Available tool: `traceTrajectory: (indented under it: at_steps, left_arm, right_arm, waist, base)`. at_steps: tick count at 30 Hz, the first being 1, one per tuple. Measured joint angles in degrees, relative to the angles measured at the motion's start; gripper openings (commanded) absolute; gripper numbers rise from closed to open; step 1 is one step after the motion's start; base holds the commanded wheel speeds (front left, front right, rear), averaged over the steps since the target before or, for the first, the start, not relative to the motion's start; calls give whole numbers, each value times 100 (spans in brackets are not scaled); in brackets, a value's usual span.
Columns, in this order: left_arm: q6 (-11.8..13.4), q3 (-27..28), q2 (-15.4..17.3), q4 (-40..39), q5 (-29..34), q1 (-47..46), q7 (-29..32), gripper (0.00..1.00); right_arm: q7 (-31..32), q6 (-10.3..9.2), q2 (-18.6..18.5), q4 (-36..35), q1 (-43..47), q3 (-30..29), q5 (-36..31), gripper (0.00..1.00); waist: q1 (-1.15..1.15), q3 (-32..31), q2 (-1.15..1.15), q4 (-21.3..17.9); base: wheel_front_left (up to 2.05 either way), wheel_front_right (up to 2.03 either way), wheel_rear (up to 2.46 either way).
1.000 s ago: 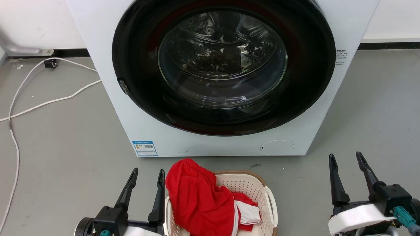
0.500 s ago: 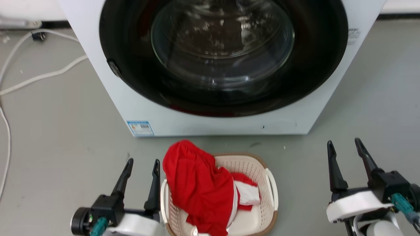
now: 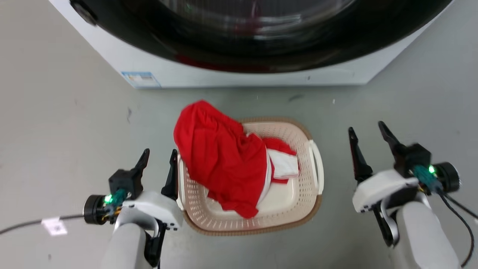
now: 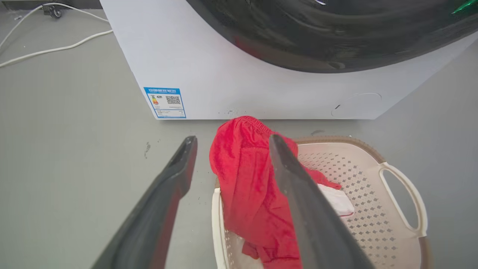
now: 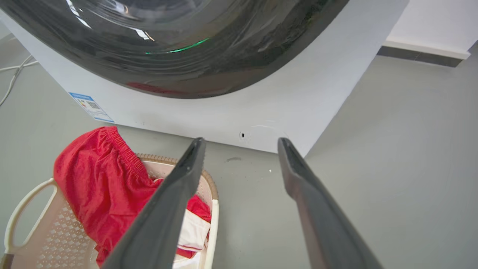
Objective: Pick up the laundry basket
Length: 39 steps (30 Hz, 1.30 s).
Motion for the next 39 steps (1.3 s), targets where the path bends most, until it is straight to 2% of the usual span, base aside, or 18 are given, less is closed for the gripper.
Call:
traceTrajectory:
  at_steps: [11, 17, 20, 30, 39]
  left_arm:
    - [-102, -327, 140, 2639, -21, -1557, 37, 100]
    - [-124, -631, 183, 3522, -132, -2344, 275, 100]
    - [-124, -875, 134, 3806, -307, -2604, 443, 100]
    - [-125, -1748, 140, 4184, -955, -3163, 1025, 100]
    - [-125, -2250, 160, 4275, -1429, -3359, 1274, 100]
  right_arm:
    - [789, 0, -3, 1898, -1371, 368, 129, 100]
    - [1285, 0, -1, 2798, -2050, 533, 151, 100]
    - [1486, 0, -2, 3186, -2293, 599, 394, 100]
    - [1792, 0, -1, 4117, -3000, 798, 427, 100]
    - [1890, 0, -1, 4611, -3417, 851, 591, 100]
  waist:
    - [0, 1035, 0, 64]
    - [0, 1460, 0, 110]
    - [0, 1649, 0, 152]
    - [0, 2128, 0, 268]
    - [0, 2347, 0, 343]
  base:
    - [0, 0, 0]
    - [0, 0, 0]
    - [0, 0, 0]
    - [0, 0, 0]
    - [0, 0, 0]
